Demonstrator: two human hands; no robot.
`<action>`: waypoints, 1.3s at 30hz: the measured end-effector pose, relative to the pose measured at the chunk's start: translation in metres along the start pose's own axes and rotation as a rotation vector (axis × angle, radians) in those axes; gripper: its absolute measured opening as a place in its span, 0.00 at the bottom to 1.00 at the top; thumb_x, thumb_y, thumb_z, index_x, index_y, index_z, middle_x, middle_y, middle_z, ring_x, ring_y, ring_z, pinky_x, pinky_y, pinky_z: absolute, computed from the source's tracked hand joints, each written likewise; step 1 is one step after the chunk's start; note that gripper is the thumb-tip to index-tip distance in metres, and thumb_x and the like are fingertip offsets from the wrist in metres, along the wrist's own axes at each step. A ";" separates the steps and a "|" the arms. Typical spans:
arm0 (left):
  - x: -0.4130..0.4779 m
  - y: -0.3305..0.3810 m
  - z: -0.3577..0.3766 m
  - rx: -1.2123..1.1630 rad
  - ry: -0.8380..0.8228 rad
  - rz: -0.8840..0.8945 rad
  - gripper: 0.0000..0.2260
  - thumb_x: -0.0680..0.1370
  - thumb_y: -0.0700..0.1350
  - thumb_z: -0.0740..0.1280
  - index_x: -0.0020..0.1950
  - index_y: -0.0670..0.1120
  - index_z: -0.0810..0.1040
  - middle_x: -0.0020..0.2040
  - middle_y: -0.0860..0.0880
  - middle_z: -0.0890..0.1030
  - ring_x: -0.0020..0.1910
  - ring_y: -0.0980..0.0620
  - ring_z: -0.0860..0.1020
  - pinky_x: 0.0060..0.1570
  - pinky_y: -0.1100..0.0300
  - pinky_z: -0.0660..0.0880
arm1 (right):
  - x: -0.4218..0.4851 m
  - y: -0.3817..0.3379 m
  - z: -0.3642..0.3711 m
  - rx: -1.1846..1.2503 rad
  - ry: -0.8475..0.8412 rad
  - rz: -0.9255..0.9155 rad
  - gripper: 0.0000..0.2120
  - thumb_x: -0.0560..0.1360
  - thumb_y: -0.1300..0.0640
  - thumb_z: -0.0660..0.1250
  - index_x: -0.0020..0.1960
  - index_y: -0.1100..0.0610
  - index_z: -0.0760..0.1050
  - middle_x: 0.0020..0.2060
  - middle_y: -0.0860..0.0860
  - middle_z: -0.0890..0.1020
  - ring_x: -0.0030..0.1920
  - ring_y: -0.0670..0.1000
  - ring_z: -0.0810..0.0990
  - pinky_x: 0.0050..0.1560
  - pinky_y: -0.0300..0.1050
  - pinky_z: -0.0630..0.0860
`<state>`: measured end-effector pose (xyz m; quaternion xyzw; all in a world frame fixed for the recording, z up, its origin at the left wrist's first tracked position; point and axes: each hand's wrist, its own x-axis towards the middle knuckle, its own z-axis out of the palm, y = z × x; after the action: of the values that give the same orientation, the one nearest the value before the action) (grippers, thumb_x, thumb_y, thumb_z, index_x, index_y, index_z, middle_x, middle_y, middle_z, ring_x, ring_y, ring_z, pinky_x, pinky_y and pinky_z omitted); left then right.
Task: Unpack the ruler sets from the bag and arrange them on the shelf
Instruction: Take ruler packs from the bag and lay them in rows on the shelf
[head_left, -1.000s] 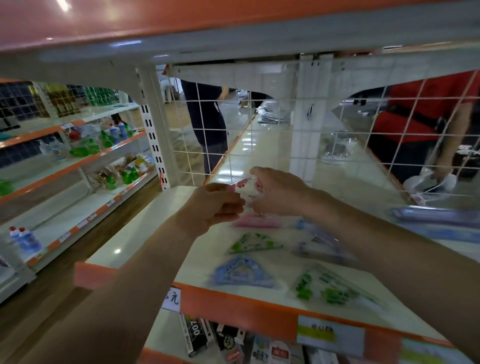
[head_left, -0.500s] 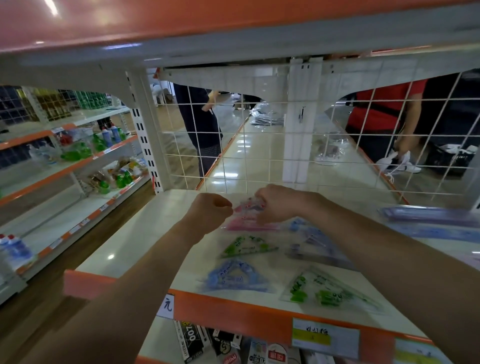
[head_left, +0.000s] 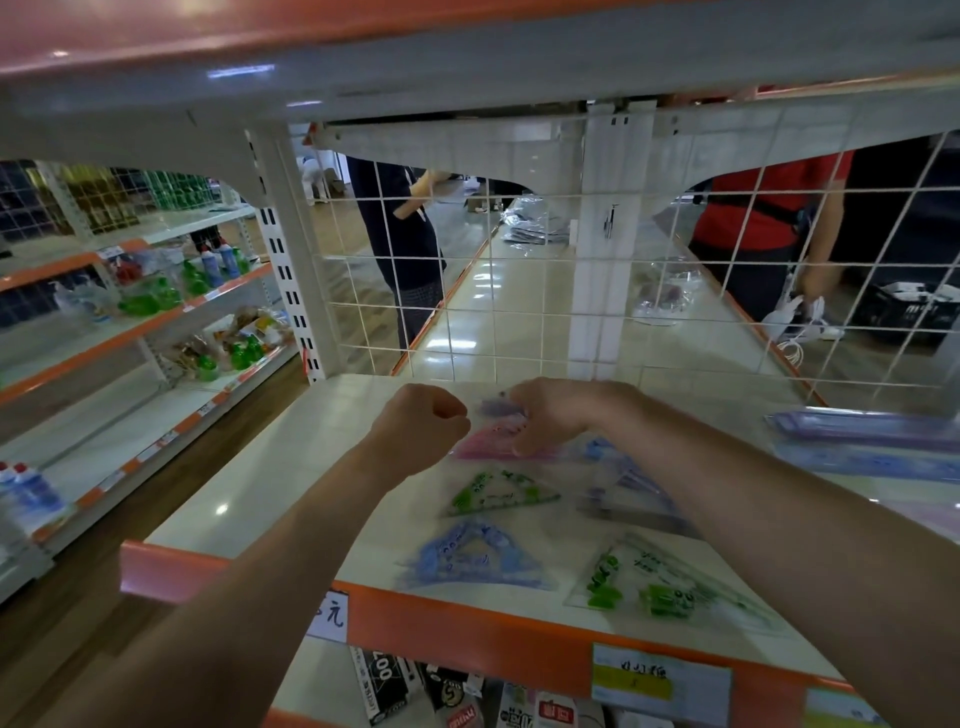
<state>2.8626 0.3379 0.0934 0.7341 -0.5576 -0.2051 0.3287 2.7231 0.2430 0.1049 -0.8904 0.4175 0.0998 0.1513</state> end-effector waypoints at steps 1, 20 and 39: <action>-0.002 0.004 0.000 0.024 0.007 0.013 0.03 0.75 0.40 0.66 0.42 0.47 0.78 0.39 0.45 0.75 0.37 0.48 0.73 0.39 0.57 0.70 | -0.007 0.000 -0.004 -0.015 0.009 -0.020 0.27 0.77 0.51 0.64 0.73 0.58 0.63 0.63 0.53 0.72 0.61 0.54 0.73 0.50 0.40 0.68; -0.087 0.084 0.064 0.638 -0.413 0.344 0.22 0.72 0.65 0.65 0.30 0.50 0.65 0.32 0.52 0.71 0.32 0.55 0.71 0.30 0.62 0.64 | -0.180 0.036 0.053 -0.122 0.174 0.117 0.22 0.72 0.36 0.65 0.52 0.54 0.75 0.46 0.52 0.78 0.48 0.54 0.78 0.43 0.44 0.72; -0.083 0.085 0.075 0.406 -0.566 0.201 0.09 0.71 0.50 0.70 0.45 0.53 0.72 0.45 0.51 0.77 0.44 0.51 0.78 0.37 0.62 0.72 | -0.175 0.036 0.057 0.184 0.103 0.165 0.11 0.68 0.46 0.72 0.40 0.51 0.74 0.33 0.47 0.75 0.38 0.49 0.76 0.36 0.40 0.72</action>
<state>2.7302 0.3843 0.0956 0.6400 -0.7253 -0.2522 0.0275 2.5812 0.3663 0.0979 -0.8394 0.5039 0.0272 0.2019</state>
